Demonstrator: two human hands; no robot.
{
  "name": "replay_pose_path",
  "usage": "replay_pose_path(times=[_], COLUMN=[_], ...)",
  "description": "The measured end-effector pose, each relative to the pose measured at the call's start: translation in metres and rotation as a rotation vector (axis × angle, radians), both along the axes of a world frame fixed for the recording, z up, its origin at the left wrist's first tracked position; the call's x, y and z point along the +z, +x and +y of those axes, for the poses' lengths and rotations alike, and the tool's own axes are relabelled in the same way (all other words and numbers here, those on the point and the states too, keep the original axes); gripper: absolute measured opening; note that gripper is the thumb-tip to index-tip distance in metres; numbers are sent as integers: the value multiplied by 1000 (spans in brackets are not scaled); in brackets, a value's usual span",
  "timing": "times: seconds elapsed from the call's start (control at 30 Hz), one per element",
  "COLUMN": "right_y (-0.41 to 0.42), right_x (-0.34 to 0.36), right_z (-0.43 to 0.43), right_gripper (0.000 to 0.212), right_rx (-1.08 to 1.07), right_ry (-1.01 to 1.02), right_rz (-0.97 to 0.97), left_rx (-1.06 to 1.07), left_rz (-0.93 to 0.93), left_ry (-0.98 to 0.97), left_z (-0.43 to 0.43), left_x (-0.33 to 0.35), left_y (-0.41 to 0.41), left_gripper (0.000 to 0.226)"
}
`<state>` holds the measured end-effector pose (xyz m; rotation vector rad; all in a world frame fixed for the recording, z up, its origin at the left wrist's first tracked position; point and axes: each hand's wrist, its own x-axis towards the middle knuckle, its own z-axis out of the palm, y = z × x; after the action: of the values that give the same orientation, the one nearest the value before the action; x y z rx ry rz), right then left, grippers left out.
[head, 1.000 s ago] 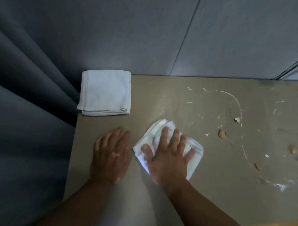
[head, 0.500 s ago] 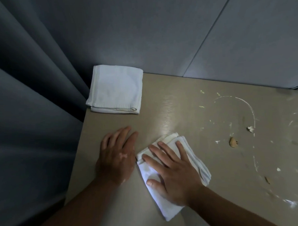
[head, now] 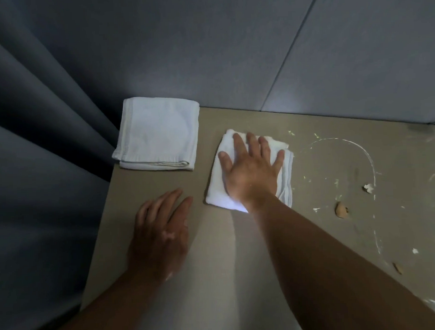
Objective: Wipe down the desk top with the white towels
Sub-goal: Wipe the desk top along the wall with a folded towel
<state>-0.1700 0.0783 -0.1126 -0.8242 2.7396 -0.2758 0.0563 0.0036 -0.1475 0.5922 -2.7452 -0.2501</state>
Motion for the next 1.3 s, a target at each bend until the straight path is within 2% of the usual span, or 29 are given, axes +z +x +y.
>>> replay_pose_path(times=[0.1,0.23,0.37,0.53,0.63,0.73,0.9,1.17,1.3], right_y=[-6,22,56,25,-15,-59,-96,-173,-206], right_x=[3,12,8,3,1,-2,-5,-4,-4], right_z=[-3,22,46,35,22,16,34,136,196], right_gripper=[71,85,77,69,68,69,70,71,72], right_rx=[-6,201,280,265,202,116,47,-256,-468], right_ry=[24,102,93,43,15,6,0,57,84], right_rz=[-2,-5,0,4,-16,-1,24,70,84], left_rx=[-6,11,18,-101,-95,-174,-162,-107,-82], left_rz=[20,38,34,-29,-25,4,-18,-232,-204], left_ry=[-8,-33,-16,-3,27,27,-15,-109,-146], left_z=[-1,0,6,9,10,18,19,-13,-11], left_x=[-3,-5,-1,-4,-8,-9,-4,-3,-4], left_y=[1,-2,-13,-35,-54,-79,-129,-181,-184], left_gripper=[47,44,41,52,53,58,58,67,67])
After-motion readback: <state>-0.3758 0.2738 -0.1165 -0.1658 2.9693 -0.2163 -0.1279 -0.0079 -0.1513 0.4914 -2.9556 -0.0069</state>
